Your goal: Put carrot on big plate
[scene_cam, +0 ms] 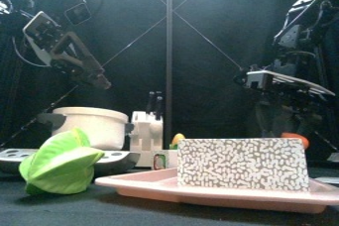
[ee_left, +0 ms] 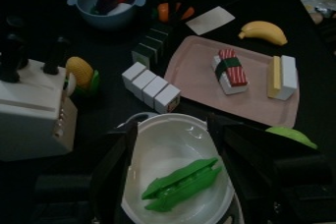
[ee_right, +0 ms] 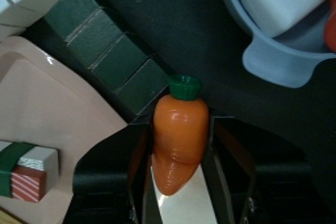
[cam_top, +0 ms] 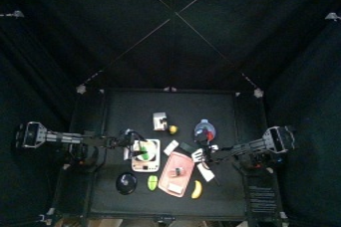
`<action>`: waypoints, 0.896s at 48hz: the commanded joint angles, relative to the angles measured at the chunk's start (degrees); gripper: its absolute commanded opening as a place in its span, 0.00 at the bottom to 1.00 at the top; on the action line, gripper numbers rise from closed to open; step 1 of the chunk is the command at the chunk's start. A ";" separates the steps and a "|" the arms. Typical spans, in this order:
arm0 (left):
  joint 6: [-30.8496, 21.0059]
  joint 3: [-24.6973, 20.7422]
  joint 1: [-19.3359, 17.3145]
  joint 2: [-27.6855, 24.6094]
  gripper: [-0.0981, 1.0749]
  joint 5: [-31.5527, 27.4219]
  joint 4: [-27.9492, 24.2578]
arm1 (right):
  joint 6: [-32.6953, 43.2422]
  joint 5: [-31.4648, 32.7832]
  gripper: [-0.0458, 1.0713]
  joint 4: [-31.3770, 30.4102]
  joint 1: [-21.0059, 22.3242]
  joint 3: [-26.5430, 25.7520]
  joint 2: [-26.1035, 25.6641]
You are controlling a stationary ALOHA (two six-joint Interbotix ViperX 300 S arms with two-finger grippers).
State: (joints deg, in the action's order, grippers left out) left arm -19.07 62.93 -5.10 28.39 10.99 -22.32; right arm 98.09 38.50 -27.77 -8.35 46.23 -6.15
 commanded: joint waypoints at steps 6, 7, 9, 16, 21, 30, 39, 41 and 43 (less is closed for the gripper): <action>0.00 -0.70 -0.09 0.18 0.88 0.26 0.09 | 0.00 -0.09 0.55 -0.44 -1.58 -3.34 -2.72; 0.00 -0.70 -0.09 0.18 0.88 0.26 0.09 | 0.00 -0.09 0.55 -0.44 -1.85 -3.69 -2.81; 0.00 -0.70 -0.09 0.18 0.88 0.26 0.09 | 0.00 -0.09 0.55 -0.53 -2.11 -4.39 -2.81; 0.00 -0.70 -0.09 0.18 0.88 0.26 0.09 | 0.00 -0.09 0.55 -1.32 -2.90 -6.06 -2.55; 0.00 -0.70 -0.09 0.18 0.88 0.26 0.09 | 0.00 -0.26 0.55 -2.02 -3.08 -7.03 -2.02; 0.09 -0.44 -0.09 0.18 0.88 0.26 0.00 | -0.09 -1.14 0.55 -5.63 -3.69 -8.70 0.18; 0.00 -0.44 -0.09 0.18 0.88 0.26 0.09 | -0.09 -4.04 0.55 -8.61 -3.96 -10.02 2.29; 0.09 -0.44 -0.18 0.18 0.88 0.18 0.18 | -0.09 -4.57 0.55 -8.88 -3.96 -10.20 2.72; 0.09 -0.44 -0.09 0.18 0.88 0.18 0.09 | -0.09 -5.19 0.55 -9.05 -3.96 -10.46 3.25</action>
State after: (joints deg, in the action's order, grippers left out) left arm -19.07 63.19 -5.19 28.48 10.99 -22.24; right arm 98.17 34.45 -36.12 -12.22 37.27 -2.55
